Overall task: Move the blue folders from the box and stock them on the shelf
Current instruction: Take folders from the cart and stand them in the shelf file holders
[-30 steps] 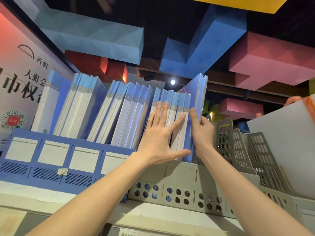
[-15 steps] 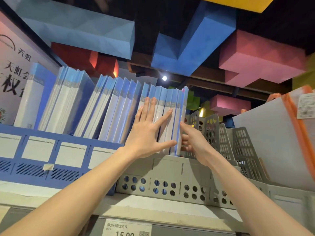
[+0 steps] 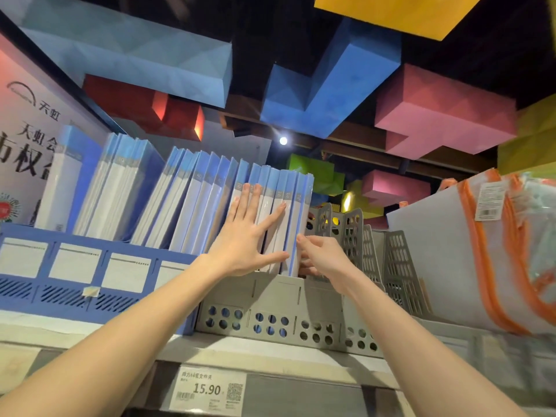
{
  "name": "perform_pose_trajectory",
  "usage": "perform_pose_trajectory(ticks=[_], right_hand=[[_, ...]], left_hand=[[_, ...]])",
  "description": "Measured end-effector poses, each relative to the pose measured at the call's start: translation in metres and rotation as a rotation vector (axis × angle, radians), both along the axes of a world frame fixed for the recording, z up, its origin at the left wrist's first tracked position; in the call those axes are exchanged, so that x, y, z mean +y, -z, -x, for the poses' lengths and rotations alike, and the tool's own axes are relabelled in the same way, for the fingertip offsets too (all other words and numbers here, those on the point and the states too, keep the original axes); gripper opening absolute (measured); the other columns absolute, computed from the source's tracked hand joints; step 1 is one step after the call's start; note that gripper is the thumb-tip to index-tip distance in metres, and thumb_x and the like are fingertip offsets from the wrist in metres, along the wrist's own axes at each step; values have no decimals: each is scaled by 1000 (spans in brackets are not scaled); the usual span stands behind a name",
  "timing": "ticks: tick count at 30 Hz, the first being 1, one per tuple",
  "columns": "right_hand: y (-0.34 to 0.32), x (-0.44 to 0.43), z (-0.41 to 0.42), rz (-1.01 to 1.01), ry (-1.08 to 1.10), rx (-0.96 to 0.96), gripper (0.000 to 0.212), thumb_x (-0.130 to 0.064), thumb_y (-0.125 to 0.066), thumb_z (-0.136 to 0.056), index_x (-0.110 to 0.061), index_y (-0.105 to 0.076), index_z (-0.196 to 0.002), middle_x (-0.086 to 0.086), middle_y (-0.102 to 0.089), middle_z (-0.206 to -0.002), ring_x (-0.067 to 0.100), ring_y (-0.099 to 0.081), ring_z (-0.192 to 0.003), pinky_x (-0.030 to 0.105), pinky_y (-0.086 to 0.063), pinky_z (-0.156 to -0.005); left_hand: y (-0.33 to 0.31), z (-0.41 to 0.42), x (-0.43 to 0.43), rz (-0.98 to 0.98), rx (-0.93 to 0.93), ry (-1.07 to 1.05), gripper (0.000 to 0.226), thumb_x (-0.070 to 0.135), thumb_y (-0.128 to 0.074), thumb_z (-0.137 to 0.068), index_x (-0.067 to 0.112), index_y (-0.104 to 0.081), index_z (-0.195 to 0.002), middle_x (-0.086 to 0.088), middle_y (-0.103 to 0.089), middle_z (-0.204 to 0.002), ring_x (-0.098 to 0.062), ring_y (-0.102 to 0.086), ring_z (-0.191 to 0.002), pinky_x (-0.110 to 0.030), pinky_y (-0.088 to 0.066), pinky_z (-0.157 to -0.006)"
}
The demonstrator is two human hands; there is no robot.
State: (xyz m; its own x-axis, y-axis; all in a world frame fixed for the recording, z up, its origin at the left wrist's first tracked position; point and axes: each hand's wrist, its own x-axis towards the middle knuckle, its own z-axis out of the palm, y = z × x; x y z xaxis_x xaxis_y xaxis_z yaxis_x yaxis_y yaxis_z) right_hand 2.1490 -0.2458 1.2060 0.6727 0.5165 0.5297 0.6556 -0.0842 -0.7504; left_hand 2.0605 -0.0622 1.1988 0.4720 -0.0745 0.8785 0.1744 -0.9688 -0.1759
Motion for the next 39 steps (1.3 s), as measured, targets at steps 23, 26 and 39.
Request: perform_pose_trajectory(ticks=[23,26,39], right_hand=[[165,-29,347,-128,-691,278,25,-25,-53,-102,-8,-67,-91,13,-74,-90,20,-66,-68,22,-53,-55],[205,-22,409,-61,-795,322,26,-26,-54,-102,-10,-67,-85,16,-75,-91,20,-66,-68,25,-51,-57],[370,2,685,337,-1193,481,24,-29,-53,-102,-14,-67,-89,7,-75,-90,19,-67,-68,24,-53,-53]], left_hand=[[199,405,-128,813,-387,-29,36,51,-56,-88,20,-71,-79,7,-74,-73,-12,-72,-72,-46,-58,-77],[246,477,-143,878,-406,-171,38,54,-55,-87,20,-70,-78,8,-75,-73,-13,-73,-71,-48,-58,-77],[413,754,-217,1165,-672,-708,27,44,-57,-97,24,-69,-83,9,-75,-72,-11,-72,-66,-43,-59,-76]])
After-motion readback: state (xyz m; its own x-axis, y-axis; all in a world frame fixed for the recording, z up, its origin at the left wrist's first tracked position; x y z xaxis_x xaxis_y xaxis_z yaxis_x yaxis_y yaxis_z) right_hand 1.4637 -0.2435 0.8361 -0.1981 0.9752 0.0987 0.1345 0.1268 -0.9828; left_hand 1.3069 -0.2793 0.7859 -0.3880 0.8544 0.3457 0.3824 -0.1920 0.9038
